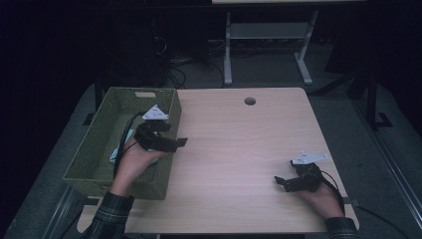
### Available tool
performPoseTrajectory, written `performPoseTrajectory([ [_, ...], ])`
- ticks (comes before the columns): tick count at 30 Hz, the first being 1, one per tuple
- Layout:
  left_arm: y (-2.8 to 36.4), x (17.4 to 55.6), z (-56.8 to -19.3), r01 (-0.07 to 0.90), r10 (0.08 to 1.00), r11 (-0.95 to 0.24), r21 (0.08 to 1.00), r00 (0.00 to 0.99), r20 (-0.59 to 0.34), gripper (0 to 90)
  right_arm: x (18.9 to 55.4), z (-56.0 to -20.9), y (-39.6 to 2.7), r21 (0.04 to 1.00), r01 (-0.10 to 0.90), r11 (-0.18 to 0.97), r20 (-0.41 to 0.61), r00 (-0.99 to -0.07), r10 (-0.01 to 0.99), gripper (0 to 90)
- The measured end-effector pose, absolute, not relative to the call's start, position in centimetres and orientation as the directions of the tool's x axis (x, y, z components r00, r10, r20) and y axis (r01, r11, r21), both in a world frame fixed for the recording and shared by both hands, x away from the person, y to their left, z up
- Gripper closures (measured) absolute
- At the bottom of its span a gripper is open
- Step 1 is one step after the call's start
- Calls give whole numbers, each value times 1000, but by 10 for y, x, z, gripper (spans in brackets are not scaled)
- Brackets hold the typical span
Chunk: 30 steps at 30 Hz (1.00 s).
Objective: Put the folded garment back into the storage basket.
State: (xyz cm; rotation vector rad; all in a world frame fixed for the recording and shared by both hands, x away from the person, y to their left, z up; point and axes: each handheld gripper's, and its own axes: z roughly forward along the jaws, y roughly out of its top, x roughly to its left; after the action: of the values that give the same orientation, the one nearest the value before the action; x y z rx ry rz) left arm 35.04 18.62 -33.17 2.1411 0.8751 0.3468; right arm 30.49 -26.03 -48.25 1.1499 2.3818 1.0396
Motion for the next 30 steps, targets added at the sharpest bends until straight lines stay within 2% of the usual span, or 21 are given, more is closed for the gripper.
performPoseTrajectory([
  [13, 125, 343, -371, 436, 602, -530, 727, 798, -39, 183, 305, -483, -260, 721, 550, 421, 38, -637, 770, 109],
  [30, 97, 337, -432, 428, 571, -595, 681, 821, -16, 174, 305, -483, -261, 721, 550, 421, 38, -638, 769, 109],
])
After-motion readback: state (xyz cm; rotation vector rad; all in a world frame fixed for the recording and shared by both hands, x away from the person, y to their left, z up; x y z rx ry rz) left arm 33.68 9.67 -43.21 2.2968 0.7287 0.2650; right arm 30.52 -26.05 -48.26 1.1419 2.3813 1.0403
